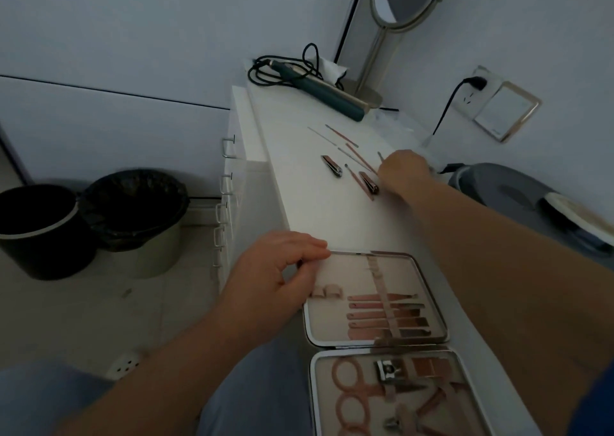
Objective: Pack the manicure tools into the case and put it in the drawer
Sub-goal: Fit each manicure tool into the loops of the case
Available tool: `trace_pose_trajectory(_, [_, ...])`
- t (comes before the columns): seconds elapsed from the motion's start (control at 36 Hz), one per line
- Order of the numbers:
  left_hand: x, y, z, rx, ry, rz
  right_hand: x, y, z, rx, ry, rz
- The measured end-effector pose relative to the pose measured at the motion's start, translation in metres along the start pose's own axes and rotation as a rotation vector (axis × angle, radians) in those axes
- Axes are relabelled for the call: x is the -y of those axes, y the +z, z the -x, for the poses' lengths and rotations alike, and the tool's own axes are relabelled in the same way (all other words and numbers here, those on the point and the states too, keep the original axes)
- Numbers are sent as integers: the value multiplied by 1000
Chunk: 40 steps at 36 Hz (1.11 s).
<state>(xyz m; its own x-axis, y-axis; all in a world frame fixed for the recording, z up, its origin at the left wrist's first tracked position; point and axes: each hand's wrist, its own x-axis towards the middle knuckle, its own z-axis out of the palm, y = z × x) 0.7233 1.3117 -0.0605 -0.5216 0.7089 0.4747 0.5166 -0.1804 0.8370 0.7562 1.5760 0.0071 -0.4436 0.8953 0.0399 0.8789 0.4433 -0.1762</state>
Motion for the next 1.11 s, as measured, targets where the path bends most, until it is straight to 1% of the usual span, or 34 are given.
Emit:
trace_pose_trajectory(0.08, [1, -1, 0, 1, 13, 8, -2, -1, -5, -89, 42, 38])
trace_pose_trajectory(0.14, [2, -1, -1, 2, 12, 20, -3, -4, -7, -119, 51, 48])
trace_pose_trajectory(0.25, [3, -2, -2, 4, 12, 18, -2, -5, -11, -100, 6, 173])
trace_pose_trajectory(0.36, [3, -2, -2, -2, 20, 18, -1, -5, -13, -106, -12, 231])
trace_pose_trajectory(0.47, [2, -1, -2, -18, 16, 6, -1, -4, -16, -116, 13, 233])
trace_pose_trajectory(0.75, [-4, -3, -3, -6, -4, -11, 1, -2, -13, -151, 71, 116])
trace_pose_trajectory(0.92, [-6, -3, -5, -12, -11, -20, 6, -3, -6, -140, 40, 127])
trace_pose_trajectory(0.97, [-7, -3, -4, -11, -18, -15, 6, -5, -4, -147, 38, 60])
trace_pose_trajectory(1.11, [-6, -2, -3, 2, -32, -21, 10, -11, 15, -185, -19, -221])
